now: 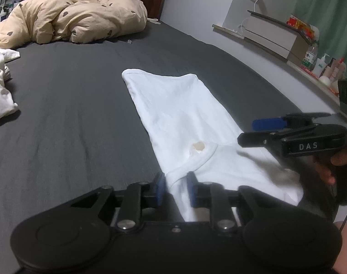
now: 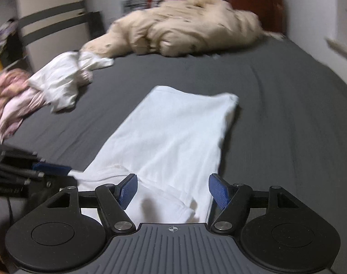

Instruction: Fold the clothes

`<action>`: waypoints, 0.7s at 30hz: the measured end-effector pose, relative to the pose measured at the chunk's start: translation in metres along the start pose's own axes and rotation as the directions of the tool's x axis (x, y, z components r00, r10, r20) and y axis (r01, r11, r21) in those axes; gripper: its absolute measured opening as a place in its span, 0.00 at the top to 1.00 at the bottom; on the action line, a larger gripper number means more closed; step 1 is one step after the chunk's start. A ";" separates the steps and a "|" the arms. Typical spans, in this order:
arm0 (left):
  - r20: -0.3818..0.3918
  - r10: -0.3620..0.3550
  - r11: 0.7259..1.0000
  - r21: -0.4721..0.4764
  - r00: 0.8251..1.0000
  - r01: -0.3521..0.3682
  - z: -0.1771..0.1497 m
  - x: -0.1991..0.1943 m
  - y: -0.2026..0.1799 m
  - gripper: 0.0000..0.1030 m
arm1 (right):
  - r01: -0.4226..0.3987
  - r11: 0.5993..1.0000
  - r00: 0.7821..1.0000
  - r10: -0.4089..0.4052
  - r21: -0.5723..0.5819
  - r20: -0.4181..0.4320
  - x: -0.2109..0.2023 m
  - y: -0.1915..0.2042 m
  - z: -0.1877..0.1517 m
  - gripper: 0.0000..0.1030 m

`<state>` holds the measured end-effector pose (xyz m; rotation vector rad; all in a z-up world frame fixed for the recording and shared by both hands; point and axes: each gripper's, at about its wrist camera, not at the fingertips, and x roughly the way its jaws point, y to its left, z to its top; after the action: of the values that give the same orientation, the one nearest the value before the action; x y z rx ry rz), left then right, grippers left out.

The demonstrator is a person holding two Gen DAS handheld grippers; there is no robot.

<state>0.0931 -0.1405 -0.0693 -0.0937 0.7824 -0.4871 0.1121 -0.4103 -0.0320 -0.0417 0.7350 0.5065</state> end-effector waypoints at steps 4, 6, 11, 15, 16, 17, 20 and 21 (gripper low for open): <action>0.013 -0.007 1.000 0.019 1.000 0.007 -0.003 -0.003 0.000 0.86 | -0.044 0.986 0.999 0.043 -0.161 -0.011 0.001 0.002 0.002 0.33; 0.016 -0.013 0.999 0.030 1.000 0.013 -0.004 -0.005 -0.001 0.86 | -0.093 0.970 0.995 0.086 -0.224 -0.041 0.003 0.000 0.003 0.37; 0.020 -0.021 0.999 0.029 1.000 0.020 -0.006 -0.006 0.000 0.87 | -0.211 0.917 0.975 0.171 -0.339 -0.144 0.014 -0.008 0.007 0.49; 0.019 -0.018 1.000 0.025 1.000 0.017 -0.006 -0.004 0.002 0.87 | -0.252 0.890 0.959 0.177 -0.381 -0.222 0.033 -0.013 0.011 0.49; 0.020 -0.016 1.000 0.026 1.000 0.015 -0.007 -0.004 0.002 0.87 | -0.269 0.888 0.953 0.189 -0.373 -0.238 0.037 -0.015 0.012 0.50; 0.022 -0.013 1.000 0.028 1.000 0.012 -0.007 -0.004 0.001 0.87 | -0.287 0.886 0.946 0.203 -0.363 -0.251 0.041 -0.016 0.011 0.59; 0.026 0.000 0.999 0.039 1.000 -0.001 -0.008 -0.004 0.001 0.88 | -0.320 0.873 0.935 0.229 -0.369 -0.271 0.047 -0.012 0.008 0.65; 0.024 0.002 0.999 0.043 1.000 -0.003 -0.008 -0.004 0.001 0.89 | -0.318 0.872 0.936 0.227 -0.373 -0.267 0.047 -0.011 0.006 0.65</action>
<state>0.0851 -0.1374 -0.0729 -0.0586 0.7478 -0.4996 0.1508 -0.3981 -0.0595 -0.3975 0.8407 0.9382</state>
